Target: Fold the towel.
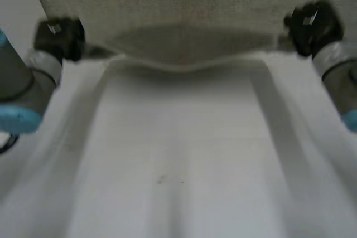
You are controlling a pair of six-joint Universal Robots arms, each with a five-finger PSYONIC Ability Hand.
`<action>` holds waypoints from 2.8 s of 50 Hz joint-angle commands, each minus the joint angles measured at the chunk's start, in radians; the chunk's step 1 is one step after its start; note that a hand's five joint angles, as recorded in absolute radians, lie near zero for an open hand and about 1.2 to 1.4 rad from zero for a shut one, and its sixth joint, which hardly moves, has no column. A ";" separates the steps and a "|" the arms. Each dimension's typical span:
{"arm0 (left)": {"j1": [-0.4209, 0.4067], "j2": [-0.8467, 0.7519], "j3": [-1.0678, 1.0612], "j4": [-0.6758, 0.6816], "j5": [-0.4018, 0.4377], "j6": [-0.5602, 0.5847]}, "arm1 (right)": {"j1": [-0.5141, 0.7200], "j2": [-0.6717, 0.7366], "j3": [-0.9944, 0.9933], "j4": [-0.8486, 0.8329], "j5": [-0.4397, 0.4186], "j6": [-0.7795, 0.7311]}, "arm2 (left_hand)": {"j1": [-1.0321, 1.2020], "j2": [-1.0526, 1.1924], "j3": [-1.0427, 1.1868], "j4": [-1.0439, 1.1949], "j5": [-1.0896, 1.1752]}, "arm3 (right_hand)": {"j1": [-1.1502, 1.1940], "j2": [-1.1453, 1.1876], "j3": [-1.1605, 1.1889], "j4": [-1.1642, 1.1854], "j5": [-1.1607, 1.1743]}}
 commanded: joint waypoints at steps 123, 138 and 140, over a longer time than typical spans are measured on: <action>0.012 0.124 -0.374 0.058 0.020 -0.015 | -0.174 0.150 0.237 0.160 -0.123 0.176 | -1.004 -1.043 -1.039 -1.042 -1.027 | -0.196 -0.409 -0.416 -0.426 -0.403; 0.004 0.121 -0.377 0.059 0.022 -0.015 | -0.212 0.193 0.222 0.052 -0.011 0.088 | -1.004 -1.043 -1.039 -1.042 -1.027 | 0.432 0.218 0.211 0.202 0.224; 0.006 0.122 -0.377 0.059 0.020 -0.015 | -0.220 0.189 0.217 0.042 0.081 0.029 | -1.004 -1.043 -1.039 -1.042 -1.027 | 0.432 0.218 0.211 0.202 0.224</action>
